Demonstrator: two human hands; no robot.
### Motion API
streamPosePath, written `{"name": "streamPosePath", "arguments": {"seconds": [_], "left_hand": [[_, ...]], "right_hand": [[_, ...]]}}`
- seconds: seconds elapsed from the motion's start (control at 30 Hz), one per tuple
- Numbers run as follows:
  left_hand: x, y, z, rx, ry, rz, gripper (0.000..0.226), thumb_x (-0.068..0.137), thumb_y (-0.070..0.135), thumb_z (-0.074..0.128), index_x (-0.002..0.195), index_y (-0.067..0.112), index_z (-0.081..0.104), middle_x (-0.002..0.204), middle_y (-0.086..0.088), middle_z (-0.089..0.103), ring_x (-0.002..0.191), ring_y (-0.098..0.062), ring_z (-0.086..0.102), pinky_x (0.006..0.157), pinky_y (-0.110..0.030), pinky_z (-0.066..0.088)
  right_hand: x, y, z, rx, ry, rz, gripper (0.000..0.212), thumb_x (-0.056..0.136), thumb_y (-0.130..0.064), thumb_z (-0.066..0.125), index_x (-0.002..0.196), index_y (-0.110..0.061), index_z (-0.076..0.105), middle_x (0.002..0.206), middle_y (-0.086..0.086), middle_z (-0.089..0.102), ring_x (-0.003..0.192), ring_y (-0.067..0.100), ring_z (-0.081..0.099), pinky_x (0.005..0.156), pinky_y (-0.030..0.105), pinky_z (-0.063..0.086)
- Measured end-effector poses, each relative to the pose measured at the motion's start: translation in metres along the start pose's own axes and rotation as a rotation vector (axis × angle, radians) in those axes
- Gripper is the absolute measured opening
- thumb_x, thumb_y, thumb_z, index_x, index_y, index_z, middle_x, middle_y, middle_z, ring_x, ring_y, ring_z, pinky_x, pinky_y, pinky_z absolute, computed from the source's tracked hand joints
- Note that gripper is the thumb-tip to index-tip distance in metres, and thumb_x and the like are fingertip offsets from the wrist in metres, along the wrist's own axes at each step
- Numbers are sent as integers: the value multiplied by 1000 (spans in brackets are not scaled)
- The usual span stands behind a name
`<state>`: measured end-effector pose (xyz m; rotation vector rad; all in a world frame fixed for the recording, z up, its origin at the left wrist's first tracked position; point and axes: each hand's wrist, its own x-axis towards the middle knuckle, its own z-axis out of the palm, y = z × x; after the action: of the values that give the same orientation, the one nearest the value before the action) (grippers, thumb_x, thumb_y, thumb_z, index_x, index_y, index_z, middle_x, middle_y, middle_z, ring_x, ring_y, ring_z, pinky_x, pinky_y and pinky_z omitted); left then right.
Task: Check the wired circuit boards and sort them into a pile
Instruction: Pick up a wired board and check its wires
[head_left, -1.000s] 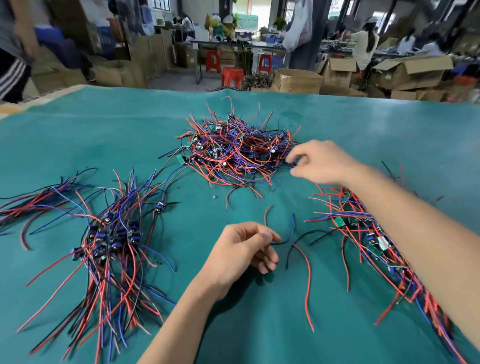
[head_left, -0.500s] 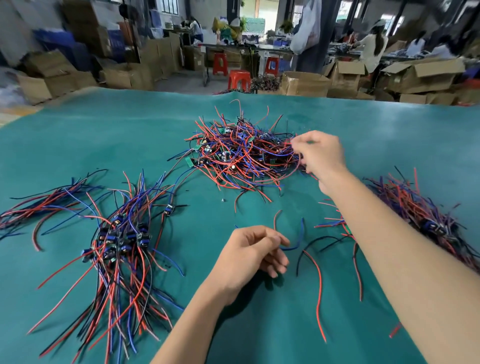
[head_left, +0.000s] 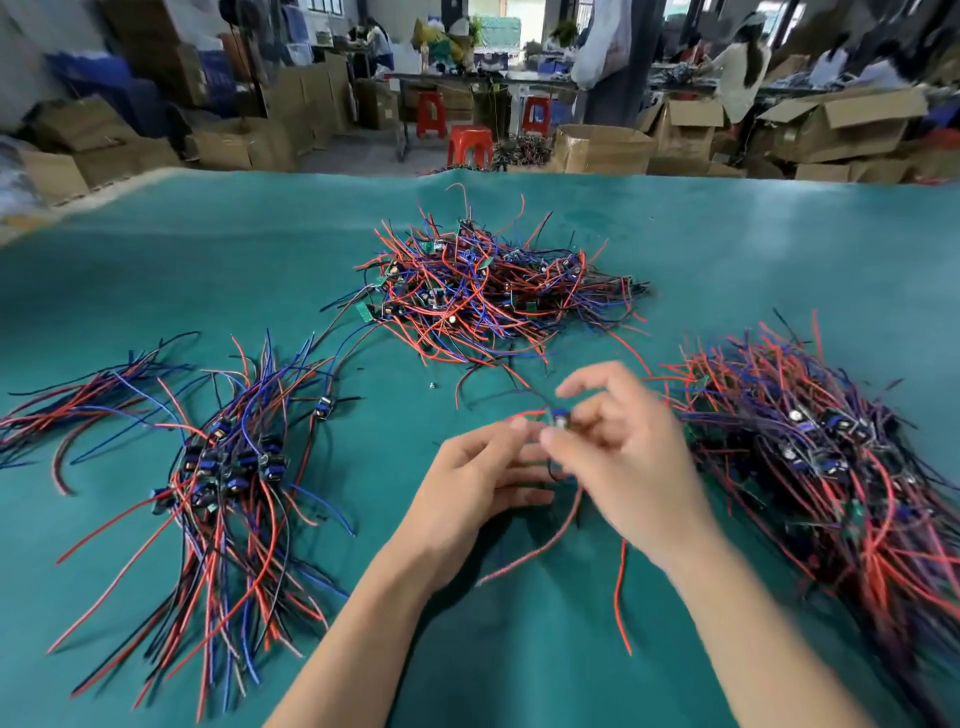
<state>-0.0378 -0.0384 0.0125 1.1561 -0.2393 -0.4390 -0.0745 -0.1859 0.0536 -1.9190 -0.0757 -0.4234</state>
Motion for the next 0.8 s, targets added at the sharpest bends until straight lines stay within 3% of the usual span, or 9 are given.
{"name": "streamPosePath", "arguments": {"seconds": [0.07,0.17,0.33,0.43,0.53,0.6,0.67,0.73,0.8], "left_hand": [[-2,0,0,7,-42,16,26,97,29,56,91,9,72,95,-15,71,87,-23,67,79,-32,58],[-3,-2,-3,45,-64,45,23,99,17,56,105,1,72,105,-20,71,92,-24,66,84,-35,58],[0,-3,-6,32,-21,52,26,103,15,49,112,3,69,99,-19,68,75,-21,66,68,-28,52],[1,-4,-6,85,-28,65,27,104,14,45,117,3,66,100,-16,66,64,-19,60,55,-21,42],[1,-4,-5,114,-42,95,24,104,15,45,112,7,67,85,-7,66,56,-14,51,49,-19,36],[-1,-4,-6,144,-41,98,20,103,19,49,106,8,66,77,-9,60,56,-13,46,51,-21,31],[-2,-3,-6,145,-62,90,21,100,23,52,104,8,66,75,-4,62,57,-12,44,53,-24,28],[-3,-1,-6,150,-94,70,26,99,26,55,109,5,66,89,-7,73,63,-16,44,59,-27,29],[-4,2,-6,151,-115,46,27,98,29,57,109,6,68,100,-15,74,67,-17,42,61,-30,29]], "right_hand": [[-6,8,11,-166,-39,-57,30,75,-10,73,92,-26,55,69,-6,66,54,13,59,57,31,49],[-9,12,17,-254,-8,-101,29,73,-6,74,88,-22,54,67,-8,62,52,14,54,53,20,41],[-8,17,10,-208,53,6,17,68,-30,79,80,-27,68,63,-26,60,48,6,41,50,12,33],[-2,18,7,-91,80,110,14,72,-40,71,81,-29,73,82,-18,71,63,10,57,66,20,46],[-1,20,7,-10,100,139,17,76,-42,73,84,-27,74,84,-11,74,75,18,66,75,32,53],[0,23,7,-47,120,141,15,77,-40,78,85,-27,76,83,-12,74,74,15,65,72,29,53],[1,25,7,78,71,192,8,82,-30,82,84,-22,80,79,-7,76,71,14,66,66,24,50],[1,26,6,251,32,254,8,84,-23,81,83,-15,81,68,-2,71,60,11,59,55,13,41],[0,25,5,306,3,266,12,85,-21,80,80,-10,80,60,5,61,55,12,51,51,12,36]]}}
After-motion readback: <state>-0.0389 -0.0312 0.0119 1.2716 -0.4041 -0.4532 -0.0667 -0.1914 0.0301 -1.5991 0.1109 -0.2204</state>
